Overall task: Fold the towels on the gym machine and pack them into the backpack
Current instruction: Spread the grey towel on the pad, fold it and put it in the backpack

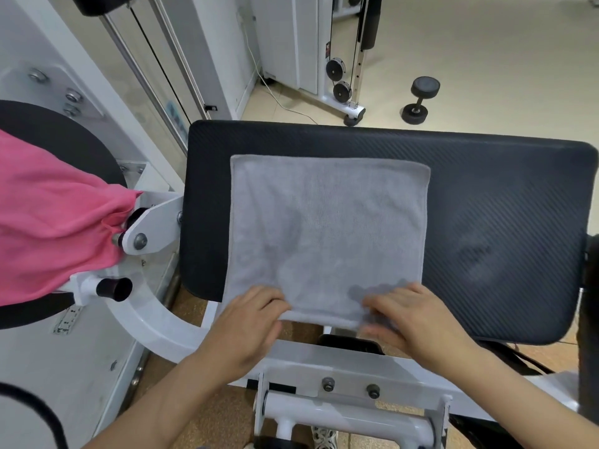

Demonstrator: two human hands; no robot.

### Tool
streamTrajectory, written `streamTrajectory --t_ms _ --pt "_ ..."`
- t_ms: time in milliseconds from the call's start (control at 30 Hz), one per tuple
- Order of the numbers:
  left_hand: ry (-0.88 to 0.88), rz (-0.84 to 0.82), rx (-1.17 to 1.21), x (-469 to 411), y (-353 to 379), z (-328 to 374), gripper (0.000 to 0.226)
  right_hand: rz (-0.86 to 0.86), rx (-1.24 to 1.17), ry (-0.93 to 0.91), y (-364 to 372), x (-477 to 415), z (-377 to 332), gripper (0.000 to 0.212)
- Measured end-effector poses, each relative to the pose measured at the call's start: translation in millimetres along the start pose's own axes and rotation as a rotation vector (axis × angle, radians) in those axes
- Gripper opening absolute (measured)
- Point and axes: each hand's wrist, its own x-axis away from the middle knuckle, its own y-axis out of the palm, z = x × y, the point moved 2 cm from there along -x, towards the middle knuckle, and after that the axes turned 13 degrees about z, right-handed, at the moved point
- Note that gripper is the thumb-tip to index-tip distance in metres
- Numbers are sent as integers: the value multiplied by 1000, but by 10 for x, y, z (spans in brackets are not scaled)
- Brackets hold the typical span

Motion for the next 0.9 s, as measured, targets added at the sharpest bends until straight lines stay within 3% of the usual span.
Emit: streamTrajectory --t_ms 100,167,333,400,467,600,667,733,833,900 --pt "-51 -77 26 21 10 -31 29 -152 154 -8 98 229 -37 72" --pt "-79 -112 43 -73 -2 -39 32 -159 199 45 181 308 -115 77" --pt "-219 -116 74 -284 -88 -43 48 -64 188 175 271 315 -289 57" --pt "-271 -130 106 -349 -133 -79 44 -44 86 240 184 228 -257 40" --pt "-337 -196 182 -425 -206 -152 37 -66 -137 427 -16 55 -145 28" --pt "-366 -582 149 -521 -400 -299 7 -163 -446 658 -398 -257 206 18" --pt "-375 -635 100 -560 -511 -389 8 -181 -574 684 -499 -363 325 13" --pt "-440 -470 185 -651 -653 -458 10 -135 -653 718 -554 -464 387 18" --pt "-685 -1 504 -839 -812 -524 8 115 -604 777 -597 -668 481 23" --pt "-809 258 585 -1001 -811 -568 6 243 -498 776 -591 -849 550 28"
